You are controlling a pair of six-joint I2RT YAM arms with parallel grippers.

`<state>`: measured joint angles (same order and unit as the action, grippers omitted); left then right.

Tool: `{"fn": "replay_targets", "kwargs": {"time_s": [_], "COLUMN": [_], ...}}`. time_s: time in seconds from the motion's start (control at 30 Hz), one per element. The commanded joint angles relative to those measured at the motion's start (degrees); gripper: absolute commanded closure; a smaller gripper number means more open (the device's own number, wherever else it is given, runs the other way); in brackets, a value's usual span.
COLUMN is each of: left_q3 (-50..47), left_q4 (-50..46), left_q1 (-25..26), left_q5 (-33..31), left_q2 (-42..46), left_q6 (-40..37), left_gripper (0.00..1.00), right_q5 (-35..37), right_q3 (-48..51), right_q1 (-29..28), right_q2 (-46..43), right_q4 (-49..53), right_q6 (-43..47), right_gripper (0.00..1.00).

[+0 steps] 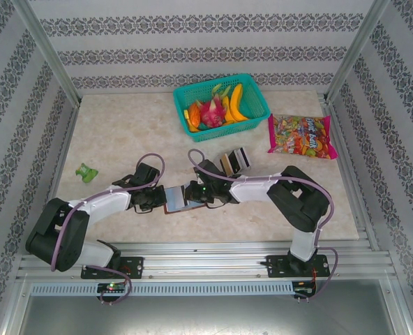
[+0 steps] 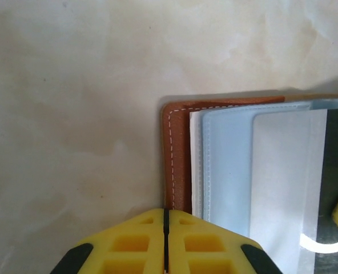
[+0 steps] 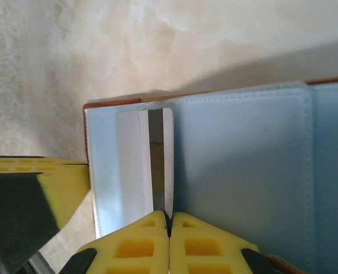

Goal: Put the credit cards into the card holder
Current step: Insert the credit card into the card slot.

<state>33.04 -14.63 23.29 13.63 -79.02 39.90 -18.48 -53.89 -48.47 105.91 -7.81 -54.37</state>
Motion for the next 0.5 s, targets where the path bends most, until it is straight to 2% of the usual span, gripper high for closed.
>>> {"fn": "replay_targets", "kwargs": {"time_s": [0.0, 0.47], "left_q3": [-1.0, -1.0], "left_q4": [0.5, 1.9], "left_q1": [0.7, 0.6], "left_q5": [0.0, 0.2], "left_q2": [-1.5, -2.3], "left_q6": [-0.8, -0.4], "left_gripper": [0.92, 0.93], "right_q5": [-3.4, -9.9], "right_q3": [-2.6, -7.8], "right_q1": [-0.1, -1.6], "right_q2": [3.1, 8.1], "right_q4": [4.7, 4.3], "right_q6": [3.2, 4.1], "right_gripper": [0.96, 0.91]}}
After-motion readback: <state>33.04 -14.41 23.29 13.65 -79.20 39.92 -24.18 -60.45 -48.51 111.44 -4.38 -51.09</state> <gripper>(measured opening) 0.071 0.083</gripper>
